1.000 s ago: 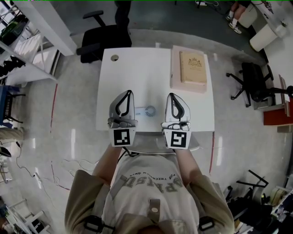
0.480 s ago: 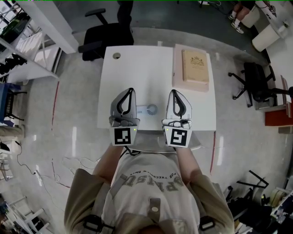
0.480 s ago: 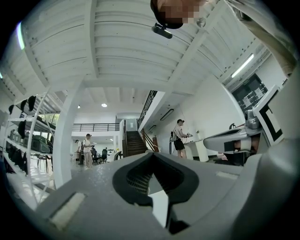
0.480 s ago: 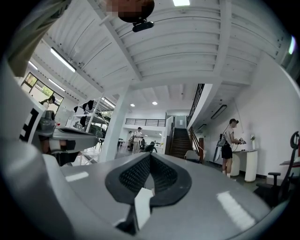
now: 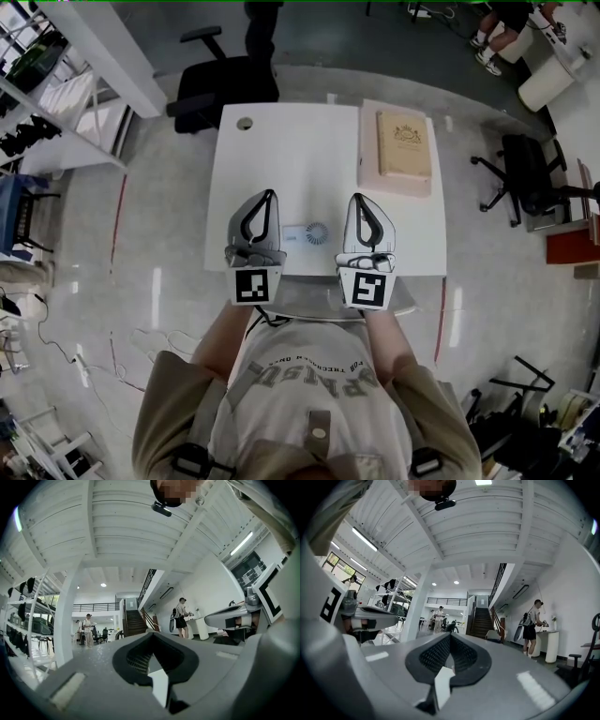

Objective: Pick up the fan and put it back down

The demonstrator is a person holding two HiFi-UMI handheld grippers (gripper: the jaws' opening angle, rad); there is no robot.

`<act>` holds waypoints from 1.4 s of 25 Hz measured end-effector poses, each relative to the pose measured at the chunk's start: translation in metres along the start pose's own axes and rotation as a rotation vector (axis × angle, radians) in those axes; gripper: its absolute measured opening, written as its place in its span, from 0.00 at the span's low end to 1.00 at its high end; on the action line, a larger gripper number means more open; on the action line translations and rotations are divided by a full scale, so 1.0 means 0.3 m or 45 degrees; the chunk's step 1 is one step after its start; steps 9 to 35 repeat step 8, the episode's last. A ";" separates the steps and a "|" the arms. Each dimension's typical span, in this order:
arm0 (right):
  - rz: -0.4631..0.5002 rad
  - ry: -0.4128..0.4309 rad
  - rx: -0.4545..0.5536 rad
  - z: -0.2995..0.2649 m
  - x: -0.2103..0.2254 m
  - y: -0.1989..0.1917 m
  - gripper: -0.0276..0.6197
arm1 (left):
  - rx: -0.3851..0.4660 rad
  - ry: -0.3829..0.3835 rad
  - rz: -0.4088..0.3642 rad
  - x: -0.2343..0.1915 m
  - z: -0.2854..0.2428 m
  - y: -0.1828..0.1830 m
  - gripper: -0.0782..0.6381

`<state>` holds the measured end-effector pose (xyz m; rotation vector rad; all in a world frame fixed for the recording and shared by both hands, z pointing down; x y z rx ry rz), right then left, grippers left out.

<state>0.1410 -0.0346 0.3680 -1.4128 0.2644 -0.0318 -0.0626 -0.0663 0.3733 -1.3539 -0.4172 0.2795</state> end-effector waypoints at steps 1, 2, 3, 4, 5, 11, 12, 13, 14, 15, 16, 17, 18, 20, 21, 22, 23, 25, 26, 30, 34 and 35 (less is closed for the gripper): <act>0.003 0.001 -0.006 -0.001 0.000 -0.001 0.04 | -0.004 0.001 -0.003 -0.001 0.000 -0.001 0.12; 0.002 0.001 -0.011 -0.002 -0.001 -0.002 0.04 | -0.006 0.001 -0.005 -0.002 0.000 -0.001 0.12; 0.003 0.000 -0.014 -0.001 -0.002 -0.001 0.04 | -0.005 0.001 -0.005 -0.002 0.000 0.000 0.12; 0.007 -0.001 -0.015 -0.001 -0.004 -0.001 0.04 | -0.003 -0.001 -0.005 -0.003 0.000 0.000 0.12; 0.011 -0.001 -0.015 0.000 -0.007 0.001 0.04 | -0.002 -0.003 -0.006 -0.004 0.000 0.001 0.12; 0.018 0.001 -0.016 -0.001 -0.017 0.005 0.04 | -0.004 -0.004 0.002 -0.010 -0.001 0.002 0.12; 0.018 0.001 -0.016 -0.001 -0.017 0.005 0.04 | -0.004 -0.004 0.002 -0.010 -0.001 0.002 0.12; 0.018 0.001 -0.016 -0.001 -0.017 0.005 0.04 | -0.004 -0.004 0.002 -0.010 -0.001 0.002 0.12; 0.018 0.001 -0.016 -0.001 -0.017 0.005 0.04 | -0.004 -0.004 0.002 -0.010 -0.001 0.002 0.12; 0.018 0.001 -0.016 -0.001 -0.017 0.005 0.04 | -0.004 -0.004 0.002 -0.010 -0.001 0.002 0.12; 0.018 0.001 -0.016 -0.001 -0.017 0.005 0.04 | -0.004 -0.004 0.002 -0.010 -0.001 0.002 0.12; 0.018 0.001 -0.016 -0.001 -0.017 0.005 0.04 | -0.004 -0.004 0.002 -0.010 -0.001 0.002 0.12; 0.018 0.001 -0.016 -0.001 -0.017 0.005 0.04 | -0.004 -0.004 0.002 -0.010 -0.001 0.002 0.12; 0.018 0.001 -0.016 -0.001 -0.017 0.005 0.04 | -0.004 -0.004 0.002 -0.010 -0.001 0.002 0.12; 0.018 0.001 -0.016 -0.001 -0.017 0.005 0.04 | -0.004 -0.004 0.002 -0.010 -0.001 0.002 0.12; 0.018 0.001 -0.016 -0.001 -0.017 0.005 0.04 | -0.004 -0.004 0.002 -0.010 -0.001 0.002 0.12; 0.018 0.001 -0.016 -0.001 -0.017 0.005 0.04 | -0.004 -0.004 0.002 -0.010 -0.001 0.002 0.12; 0.018 0.001 -0.016 -0.001 -0.017 0.005 0.04 | -0.004 -0.004 0.002 -0.010 -0.001 0.002 0.12; 0.018 0.001 -0.016 -0.001 -0.017 0.005 0.04 | -0.004 -0.004 0.002 -0.010 -0.001 0.002 0.12; 0.018 0.001 -0.016 -0.001 -0.017 0.005 0.04 | -0.004 -0.004 0.002 -0.010 -0.001 0.002 0.12; 0.018 0.001 -0.016 -0.001 -0.017 0.005 0.04 | -0.004 -0.004 0.002 -0.010 -0.001 0.002 0.12; 0.018 0.001 -0.016 -0.001 -0.017 0.005 0.04 | -0.004 -0.004 0.002 -0.010 -0.001 0.002 0.12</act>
Point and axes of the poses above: the fingertips, and each gripper's own axes: z backward along the fingers, x to its right, y out of its top, the point moved 9 cm from there along z, backward along the fingers
